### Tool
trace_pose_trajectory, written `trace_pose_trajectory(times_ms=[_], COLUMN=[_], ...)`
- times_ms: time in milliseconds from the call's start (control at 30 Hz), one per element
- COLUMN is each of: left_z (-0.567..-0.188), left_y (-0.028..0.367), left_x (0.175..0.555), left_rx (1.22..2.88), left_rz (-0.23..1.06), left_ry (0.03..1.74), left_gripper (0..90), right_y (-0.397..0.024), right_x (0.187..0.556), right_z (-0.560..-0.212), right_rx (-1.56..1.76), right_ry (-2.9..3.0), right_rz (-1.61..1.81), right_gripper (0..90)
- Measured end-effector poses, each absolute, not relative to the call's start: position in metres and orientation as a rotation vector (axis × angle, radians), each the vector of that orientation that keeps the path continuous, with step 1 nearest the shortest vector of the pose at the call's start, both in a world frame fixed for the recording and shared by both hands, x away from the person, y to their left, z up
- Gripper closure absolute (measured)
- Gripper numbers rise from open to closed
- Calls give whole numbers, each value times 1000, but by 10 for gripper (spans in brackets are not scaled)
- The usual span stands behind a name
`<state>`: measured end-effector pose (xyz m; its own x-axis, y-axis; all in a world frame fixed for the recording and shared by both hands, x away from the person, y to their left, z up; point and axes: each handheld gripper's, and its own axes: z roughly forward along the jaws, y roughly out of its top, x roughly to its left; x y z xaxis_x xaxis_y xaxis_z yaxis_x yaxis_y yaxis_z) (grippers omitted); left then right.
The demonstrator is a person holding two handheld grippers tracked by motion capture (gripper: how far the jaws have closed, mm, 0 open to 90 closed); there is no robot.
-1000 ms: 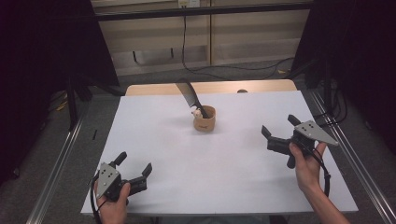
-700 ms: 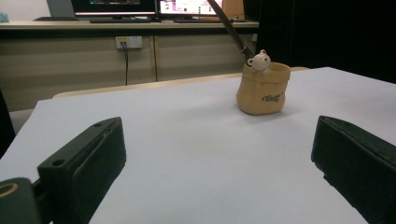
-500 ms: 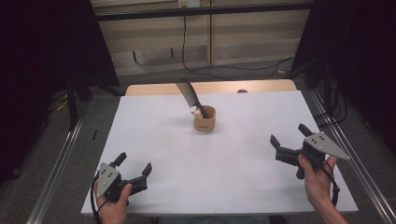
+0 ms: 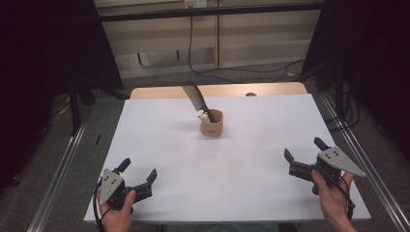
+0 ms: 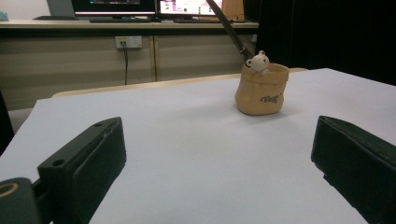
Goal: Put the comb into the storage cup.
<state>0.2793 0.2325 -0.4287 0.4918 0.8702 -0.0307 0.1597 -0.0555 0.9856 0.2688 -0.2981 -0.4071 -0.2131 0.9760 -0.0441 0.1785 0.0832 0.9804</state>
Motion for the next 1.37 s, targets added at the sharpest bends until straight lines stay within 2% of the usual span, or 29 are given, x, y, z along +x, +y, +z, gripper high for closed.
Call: trace_pose_trajectory(times_ms=[767, 1367], left_z=[-428, -431], left_y=[230, 231], left_x=[278, 280], left_rx=[1552, 1558], left_rz=[733, 725], left_ry=[910, 911], left_gripper=[34, 34], right_y=[-322, -319], right_x=[236, 243], right_z=[-438, -441], right_rx=[1271, 1249], right_ry=[1532, 1539], right_rz=[1176, 1177], right_gripper=[3, 3])
